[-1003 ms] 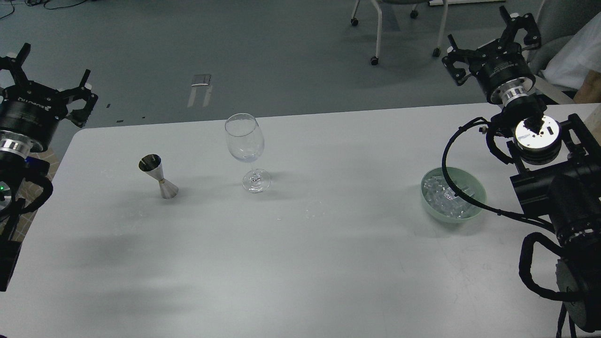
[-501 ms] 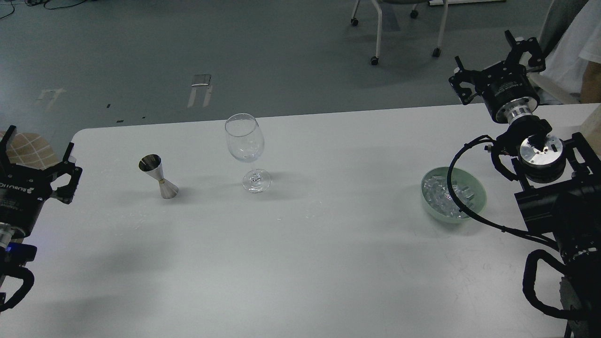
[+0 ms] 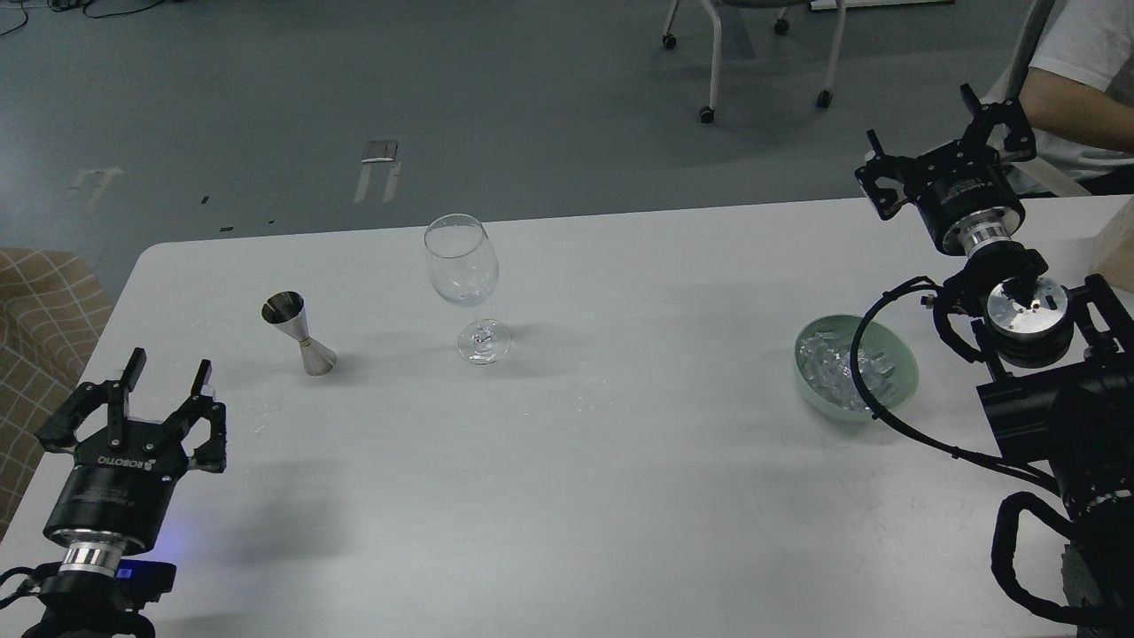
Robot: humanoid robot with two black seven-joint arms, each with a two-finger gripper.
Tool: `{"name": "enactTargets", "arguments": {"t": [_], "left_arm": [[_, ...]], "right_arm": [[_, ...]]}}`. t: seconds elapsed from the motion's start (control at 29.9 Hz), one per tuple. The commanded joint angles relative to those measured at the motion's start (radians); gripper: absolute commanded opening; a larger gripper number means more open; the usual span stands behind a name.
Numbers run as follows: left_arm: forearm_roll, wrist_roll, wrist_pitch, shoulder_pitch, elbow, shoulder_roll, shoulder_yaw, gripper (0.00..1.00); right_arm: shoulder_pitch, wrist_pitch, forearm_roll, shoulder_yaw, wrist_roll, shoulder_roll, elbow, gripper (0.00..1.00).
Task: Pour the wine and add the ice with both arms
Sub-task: 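Move the left gripper forward toward the metal jigger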
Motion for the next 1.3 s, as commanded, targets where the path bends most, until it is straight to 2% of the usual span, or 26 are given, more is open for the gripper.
{"name": "enactTargets", "arguments": {"t": [0.0, 0.2, 0.27, 0.4, 0.47, 0.53, 0.63, 0.9, 1.1, 1.27], "left_arm": [[0.004, -0.003, 0.004, 0.001, -0.013, -0.011, 0.050, 0.65], [0.010, 0.003, 0.030, -0.041, 0.022, -0.016, 0.060, 0.65], [0.021, 0.017, 0.036, -0.090, 0.058, -0.016, 0.083, 0.61], [0.026, 0.018, 0.053, -0.137, 0.088, -0.024, 0.089, 0.58], [0.030, 0.018, 0.155, -0.153, 0.067, -0.059, 0.090, 0.48], [0.035, 0.018, 0.232, -0.169, 0.046, -0.073, 0.095, 0.48], [0.035, 0.014, 0.281, -0.199, 0.049, -0.074, 0.095, 0.48], [0.038, 0.005, 0.346, -0.204, 0.059, -0.082, 0.093, 0.48], [0.079, 0.003, 0.352, -0.224, 0.087, -0.131, 0.078, 0.48], [0.082, 0.005, 0.377, -0.265, 0.130, -0.123, 0.081, 0.48]], "right_arm": [[-0.026, 0.001, 0.000, 0.000, 0.000, -0.001, 0.022, 1.00], [-0.074, 0.000, 0.000, 0.000, 0.000, -0.001, 0.081, 1.00], [-0.077, 0.000, 0.000, 0.000, 0.000, -0.002, 0.082, 1.00], [-0.077, 0.000, 0.000, 0.000, 0.000, -0.002, 0.083, 1.00], [-0.076, 0.000, -0.002, 0.000, 0.001, -0.001, 0.083, 1.00], [-0.076, -0.006, -0.002, 0.000, 0.001, -0.002, 0.083, 1.00], [-0.074, -0.012, -0.002, 0.000, 0.001, -0.002, 0.085, 1.00], [-0.079, -0.012, -0.002, 0.000, 0.001, -0.024, 0.085, 1.00], [-0.082, -0.012, -0.002, 0.000, 0.000, -0.028, 0.089, 1.00], [-0.082, -0.015, -0.002, 0.000, 0.001, -0.028, 0.094, 1.00]]}}
